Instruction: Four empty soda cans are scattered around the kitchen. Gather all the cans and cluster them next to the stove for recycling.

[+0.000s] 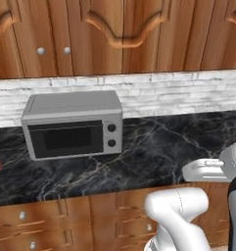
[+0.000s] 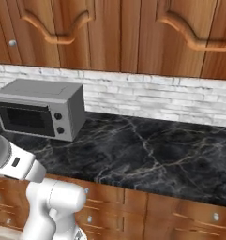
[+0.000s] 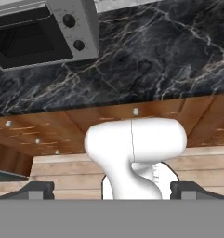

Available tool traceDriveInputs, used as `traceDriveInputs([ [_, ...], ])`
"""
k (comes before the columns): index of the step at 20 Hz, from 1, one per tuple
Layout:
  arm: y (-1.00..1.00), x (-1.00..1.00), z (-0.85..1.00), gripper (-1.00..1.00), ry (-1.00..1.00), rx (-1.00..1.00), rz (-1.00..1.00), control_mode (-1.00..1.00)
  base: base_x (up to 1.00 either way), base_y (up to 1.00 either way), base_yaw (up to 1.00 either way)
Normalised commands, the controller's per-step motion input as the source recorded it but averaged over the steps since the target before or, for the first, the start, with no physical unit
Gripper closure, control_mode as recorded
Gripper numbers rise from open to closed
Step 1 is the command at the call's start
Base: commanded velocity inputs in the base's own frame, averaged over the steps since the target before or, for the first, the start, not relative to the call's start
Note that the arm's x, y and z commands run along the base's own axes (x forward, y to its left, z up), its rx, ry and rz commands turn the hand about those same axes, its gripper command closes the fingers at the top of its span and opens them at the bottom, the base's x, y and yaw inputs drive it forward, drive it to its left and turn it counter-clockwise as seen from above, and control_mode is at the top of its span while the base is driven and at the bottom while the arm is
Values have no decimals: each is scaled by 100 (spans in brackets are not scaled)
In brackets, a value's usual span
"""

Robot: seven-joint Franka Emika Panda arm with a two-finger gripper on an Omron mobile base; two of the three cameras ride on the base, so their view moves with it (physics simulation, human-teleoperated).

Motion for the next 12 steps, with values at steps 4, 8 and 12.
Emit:
traceDriveInputs([
  [4, 0, 0, 0, -100, 0, 0, 0, 100, -6, 67, 0],
  [8, 0, 0, 0, -100, 0, 0, 0, 100, 0, 63, 0],
  [12, 0, 0, 0, -100, 0, 0, 0, 100, -9, 52, 4],
])
